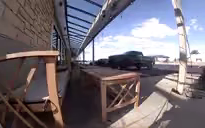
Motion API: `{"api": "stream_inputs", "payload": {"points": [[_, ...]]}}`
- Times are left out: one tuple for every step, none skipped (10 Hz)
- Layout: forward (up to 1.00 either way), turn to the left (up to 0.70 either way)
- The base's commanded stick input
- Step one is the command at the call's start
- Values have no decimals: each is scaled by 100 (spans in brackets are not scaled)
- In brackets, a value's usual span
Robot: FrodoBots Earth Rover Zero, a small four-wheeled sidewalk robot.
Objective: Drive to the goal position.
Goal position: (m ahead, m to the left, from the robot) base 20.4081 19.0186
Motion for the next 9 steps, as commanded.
{"api": "stream_inputs", "payload": {"points": [[0, -45], [0, -45], [0, -45], [0, -45], [0, -45], [0, -45], [0, -45], [0, -45], [0, -45]]}}
